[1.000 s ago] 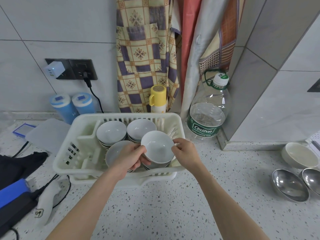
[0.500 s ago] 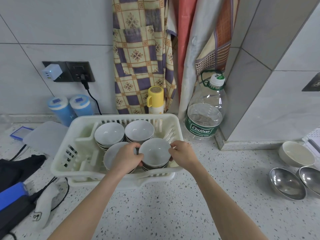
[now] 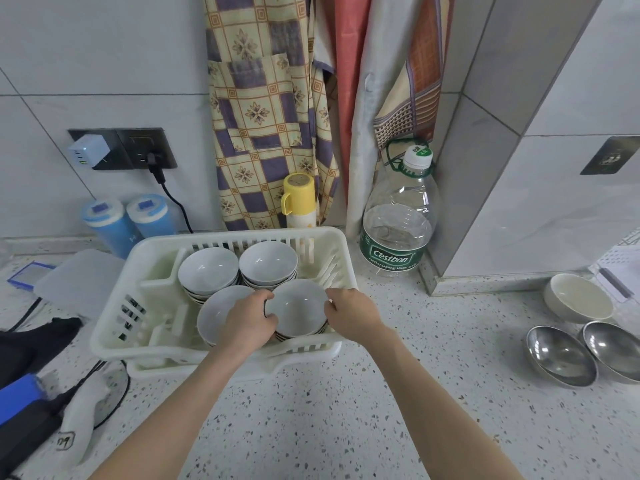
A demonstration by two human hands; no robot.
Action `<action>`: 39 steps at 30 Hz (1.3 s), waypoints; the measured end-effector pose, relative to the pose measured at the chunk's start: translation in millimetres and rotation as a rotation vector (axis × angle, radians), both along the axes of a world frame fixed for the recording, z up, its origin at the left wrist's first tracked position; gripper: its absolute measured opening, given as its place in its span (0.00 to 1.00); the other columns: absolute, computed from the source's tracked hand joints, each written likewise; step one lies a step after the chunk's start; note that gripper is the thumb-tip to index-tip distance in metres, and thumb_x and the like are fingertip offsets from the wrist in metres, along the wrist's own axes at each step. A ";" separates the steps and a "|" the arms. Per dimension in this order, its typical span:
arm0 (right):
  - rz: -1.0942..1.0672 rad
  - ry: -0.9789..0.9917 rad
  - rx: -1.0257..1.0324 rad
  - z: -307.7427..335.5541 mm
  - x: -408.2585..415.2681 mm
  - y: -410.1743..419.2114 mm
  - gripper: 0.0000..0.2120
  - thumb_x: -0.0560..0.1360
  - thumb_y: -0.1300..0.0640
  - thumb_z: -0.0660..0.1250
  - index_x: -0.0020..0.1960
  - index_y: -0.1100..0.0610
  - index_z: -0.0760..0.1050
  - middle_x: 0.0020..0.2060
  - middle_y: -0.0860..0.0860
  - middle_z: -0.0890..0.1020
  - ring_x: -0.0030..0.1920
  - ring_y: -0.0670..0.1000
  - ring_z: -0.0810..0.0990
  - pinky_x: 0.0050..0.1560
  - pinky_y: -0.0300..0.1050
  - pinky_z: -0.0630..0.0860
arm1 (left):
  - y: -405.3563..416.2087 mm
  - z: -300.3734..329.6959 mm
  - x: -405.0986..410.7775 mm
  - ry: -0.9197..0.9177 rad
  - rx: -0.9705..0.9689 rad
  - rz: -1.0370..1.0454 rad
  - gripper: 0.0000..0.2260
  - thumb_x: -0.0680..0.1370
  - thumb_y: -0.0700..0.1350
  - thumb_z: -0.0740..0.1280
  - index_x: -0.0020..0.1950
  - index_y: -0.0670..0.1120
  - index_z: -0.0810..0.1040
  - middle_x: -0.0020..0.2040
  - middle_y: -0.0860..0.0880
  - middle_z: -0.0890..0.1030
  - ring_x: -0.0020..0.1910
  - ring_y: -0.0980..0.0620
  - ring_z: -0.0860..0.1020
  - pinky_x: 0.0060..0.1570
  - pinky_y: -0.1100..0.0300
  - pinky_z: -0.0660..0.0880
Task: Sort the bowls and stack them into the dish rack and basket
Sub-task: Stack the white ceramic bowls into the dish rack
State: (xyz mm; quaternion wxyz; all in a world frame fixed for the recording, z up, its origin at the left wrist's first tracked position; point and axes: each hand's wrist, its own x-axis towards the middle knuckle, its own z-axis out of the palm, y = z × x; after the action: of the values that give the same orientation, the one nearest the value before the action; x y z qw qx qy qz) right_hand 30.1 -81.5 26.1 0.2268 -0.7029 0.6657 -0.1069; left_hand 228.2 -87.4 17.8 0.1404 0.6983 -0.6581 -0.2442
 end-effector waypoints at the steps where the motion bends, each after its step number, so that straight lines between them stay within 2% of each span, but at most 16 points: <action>1: 0.012 0.025 -0.010 0.1 0.7 0.5 0.08 0.79 0.60 0.56 0.41 0.60 0.66 0.33 0.53 0.72 0.35 0.55 0.70 0.28 0.40 0.60 | 1.3 0.3 -0.8 -0.003 -0.002 0.003 0.21 0.77 0.43 0.66 0.70 0.52 0.73 0.44 0.51 0.81 0.43 0.47 0.78 0.44 0.58 0.69; 3: 0.015 0.046 -0.022 -0.6 2.4 0.6 0.09 0.79 0.60 0.55 0.39 0.59 0.65 0.30 0.50 0.67 0.34 0.55 0.69 0.27 0.40 0.58 | 3.1 2.3 -2.4 -0.008 0.001 0.023 0.21 0.77 0.43 0.65 0.70 0.52 0.73 0.39 0.54 0.76 0.41 0.49 0.75 0.43 0.58 0.68; 6: -0.027 0.002 -0.053 -3.9 4.6 1.1 0.10 0.78 0.58 0.57 0.39 0.59 0.66 0.32 0.52 0.71 0.33 0.56 0.71 0.26 0.40 0.59 | 5.1 6.2 -5.3 -0.005 -0.005 0.044 0.20 0.77 0.43 0.65 0.69 0.52 0.74 0.36 0.57 0.73 0.40 0.50 0.74 0.41 0.58 0.67; 7: -0.041 -0.029 -0.072 -3.9 5.2 1.9 0.09 0.78 0.55 0.59 0.43 0.60 0.69 0.33 0.53 0.73 0.33 0.56 0.72 0.27 0.40 0.61 | 5.8 7.0 -6.0 0.004 -0.017 0.043 0.20 0.77 0.43 0.65 0.69 0.51 0.74 0.35 0.57 0.74 0.38 0.50 0.75 0.40 0.58 0.67; 9: -0.068 -0.114 -0.105 -2.7 4.7 5.0 0.13 0.78 0.52 0.60 0.56 0.60 0.75 0.34 0.53 0.77 0.34 0.55 0.75 0.29 0.41 0.66 | 7.0 8.3 -5.7 0.041 -0.049 0.043 0.18 0.77 0.44 0.65 0.67 0.49 0.75 0.35 0.56 0.77 0.35 0.51 0.76 0.39 0.57 0.70; 11: -0.084 -0.236 -0.123 -1.1 0.8 10.5 0.18 0.78 0.53 0.62 0.65 0.59 0.74 0.33 0.55 0.80 0.34 0.53 0.78 0.32 0.41 0.73 | 8.8 9.1 -3.0 0.055 -0.074 0.060 0.16 0.78 0.45 0.65 0.66 0.47 0.76 0.41 0.51 0.83 0.39 0.48 0.80 0.44 0.54 0.75; 13: -0.116 -0.415 -0.129 0.3 -6.6 19.4 0.18 0.78 0.54 0.63 0.67 0.57 0.73 0.33 0.53 0.82 0.31 0.46 0.77 0.31 0.34 0.73 | 12.9 9.0 1.1 0.056 -0.095 0.102 0.16 0.79 0.46 0.64 0.67 0.47 0.75 0.47 0.46 0.85 0.42 0.46 0.81 0.47 0.52 0.76; 14: -0.139 -0.509 -0.126 0.2 -11.4 24.4 0.18 0.78 0.54 0.63 0.67 0.56 0.74 0.33 0.52 0.82 0.28 0.42 0.75 0.29 0.30 0.70 | 15.8 8.8 3.1 0.057 -0.120 0.126 0.16 0.78 0.47 0.64 0.66 0.48 0.75 0.43 0.46 0.85 0.39 0.48 0.81 0.44 0.53 0.75; 16: -0.173 -0.656 -0.109 -2.0 -22.7 36.1 0.17 0.78 0.55 0.63 0.66 0.54 0.74 0.35 0.54 0.83 0.26 0.41 0.71 0.27 0.29 0.67 | 24.4 9.9 3.0 0.079 -0.176 0.162 0.14 0.78 0.48 0.65 0.63 0.49 0.76 0.31 0.51 0.82 0.33 0.52 0.79 0.39 0.55 0.72; 18: -0.186 -0.753 -0.078 -6.4 -36.4 49.9 0.16 0.78 0.55 0.62 0.65 0.52 0.75 0.36 0.52 0.85 0.24 0.40 0.71 0.26 0.31 0.68 | 35.0 13.7 -5.6 0.153 -0.195 0.175 0.09 0.78 0.49 0.65 0.59 0.52 0.77 0.26 0.53 0.82 0.33 0.57 0.80 0.36 0.58 0.71; 21: -0.202 -0.830 -0.010 -12.8 -62.3 70.9 0.15 0.78 0.54 0.61 0.64 0.50 0.76 0.34 0.45 0.85 0.23 0.43 0.68 0.24 0.36 0.69 | 56.9 20.7 -35.5 0.339 -0.149 0.139 0.03 0.80 0.48 0.66 0.52 0.56 0.77 0.31 0.56 0.84 0.33 0.62 0.80 0.35 0.62 0.70; 26: -0.247 -0.883 0.076 -22.2 -121.4 93.3 0.15 0.78 0.55 0.60 0.63 0.50 0.76 0.34 0.45 0.85 0.27 0.49 0.68 0.27 0.40 0.69 | 98.4 13.9 -109.1 0.700 0.058 0.206 0.05 0.79 0.50 0.68 0.51 0.52 0.81 0.33 0.45 0.84 0.22 0.55 0.70 0.24 0.63 0.67; 33: -0.203 -0.854 0.181 -18.9 -255.6 117.9 0.10 0.78 0.49 0.62 0.57 0.48 0.77 0.35 0.47 0.86 0.26 0.45 0.72 0.32 0.37 0.72 | 130.1 -14.9 -251.1 0.841 0.307 0.354 0.07 0.78 0.49 0.68 0.52 0.48 0.81 0.34 0.45 0.84 0.21 0.54 0.69 0.20 0.66 0.59; 36: -0.247 -0.863 0.216 -19.0 -315.6 129.7 0.07 0.79 0.51 0.63 0.53 0.49 0.79 0.35 0.48 0.85 0.28 0.45 0.73 0.33 0.39 0.73 | 144.4 -25.6 -312.9 0.876 0.353 0.403 0.07 0.78 0.48 0.68 0.53 0.48 0.81 0.35 0.46 0.85 0.22 0.53 0.69 0.20 0.66 0.58; 39: -0.327 -0.890 0.199 -16.9 -366.7 143.2 0.08 0.79 0.54 0.63 0.46 0.51 0.81 0.33 0.50 0.84 0.28 0.40 0.75 0.32 0.37 0.71 | 163.8 -31.5 -370.1 0.878 0.423 0.394 0.07 0.78 0.48 0.68 0.53 0.48 0.82 0.36 0.46 0.85 0.23 0.54 0.70 0.21 0.64 0.59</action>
State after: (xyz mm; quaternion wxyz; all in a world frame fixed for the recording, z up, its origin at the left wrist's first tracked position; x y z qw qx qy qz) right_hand -336.6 61.7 9.2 0.5361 -0.4499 0.6127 -0.3671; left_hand -141.9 76.3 -13.7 0.3023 0.6537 -0.3298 -0.6103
